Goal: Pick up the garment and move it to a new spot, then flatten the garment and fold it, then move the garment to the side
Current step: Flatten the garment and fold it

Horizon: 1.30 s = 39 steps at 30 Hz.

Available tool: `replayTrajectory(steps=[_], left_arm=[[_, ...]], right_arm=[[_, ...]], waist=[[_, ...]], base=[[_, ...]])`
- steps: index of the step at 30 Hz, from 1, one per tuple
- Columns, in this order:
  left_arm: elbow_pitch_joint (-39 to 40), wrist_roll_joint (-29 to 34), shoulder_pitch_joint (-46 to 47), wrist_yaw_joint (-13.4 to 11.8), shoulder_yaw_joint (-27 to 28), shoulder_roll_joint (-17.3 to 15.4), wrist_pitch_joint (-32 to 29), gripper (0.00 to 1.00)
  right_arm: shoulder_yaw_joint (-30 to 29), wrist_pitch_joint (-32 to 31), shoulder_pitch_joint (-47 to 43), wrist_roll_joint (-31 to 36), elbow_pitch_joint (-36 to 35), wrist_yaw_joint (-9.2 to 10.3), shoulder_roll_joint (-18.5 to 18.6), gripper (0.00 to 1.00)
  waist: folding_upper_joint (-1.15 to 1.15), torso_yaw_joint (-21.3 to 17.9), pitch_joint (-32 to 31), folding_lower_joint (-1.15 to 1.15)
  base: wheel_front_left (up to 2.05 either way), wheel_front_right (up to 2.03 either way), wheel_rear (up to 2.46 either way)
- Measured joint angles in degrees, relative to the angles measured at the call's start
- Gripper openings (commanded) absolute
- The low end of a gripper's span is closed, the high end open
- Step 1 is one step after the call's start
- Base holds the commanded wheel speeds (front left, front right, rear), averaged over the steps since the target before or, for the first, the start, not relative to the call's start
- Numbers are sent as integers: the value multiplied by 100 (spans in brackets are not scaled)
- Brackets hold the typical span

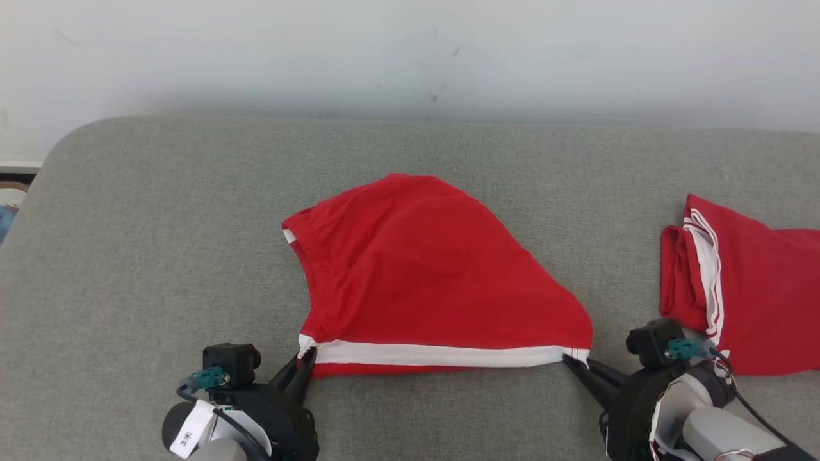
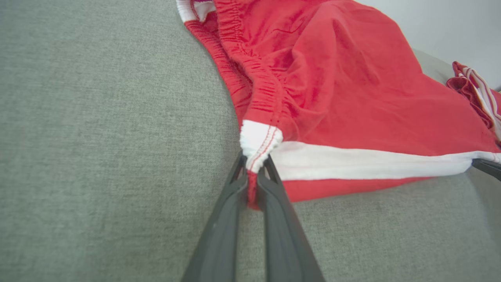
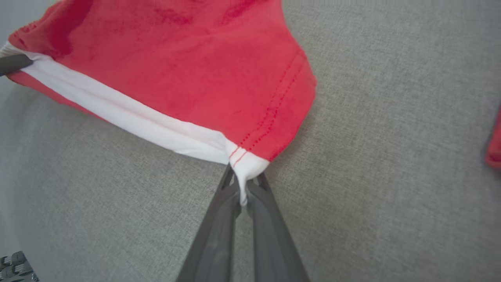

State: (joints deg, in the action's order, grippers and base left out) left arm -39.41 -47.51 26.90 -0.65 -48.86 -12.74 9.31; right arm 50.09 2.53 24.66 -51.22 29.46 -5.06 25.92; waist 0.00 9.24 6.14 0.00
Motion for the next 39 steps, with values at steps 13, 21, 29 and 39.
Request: replayTrajectory(steps=[13, 21, 29, 39], left_arm=[[229, -146, 1296, 616, 274, -513, -584, 0], [-63, -339, 4499, 623, 1183, -894, -1121, 0], [793, 3, 5406, 675, 1432, -766, -355, 0], [-149, -211, 2499, 724, 761, -445, 37, 0]], right_arm=[[-552, -271, 1090, -520, -71, -60, -287, 0], [-1836, -630, 4875, -836, 645, 126, -1233, 0], [-2152, 412, 5871, -705, 269, -77, -884, 0], [-1416, 773, 2642, -947, 727, -201, -959, 0]], waist=[[0, -218, 329, 0], [0, -417, 887, 1], [0, -452, 1530, 1], [1, -307, 1503, 0]], base=[[0, 0, 0], [0, 0, 0], [0, 0, 0], [0, 0, 0]])
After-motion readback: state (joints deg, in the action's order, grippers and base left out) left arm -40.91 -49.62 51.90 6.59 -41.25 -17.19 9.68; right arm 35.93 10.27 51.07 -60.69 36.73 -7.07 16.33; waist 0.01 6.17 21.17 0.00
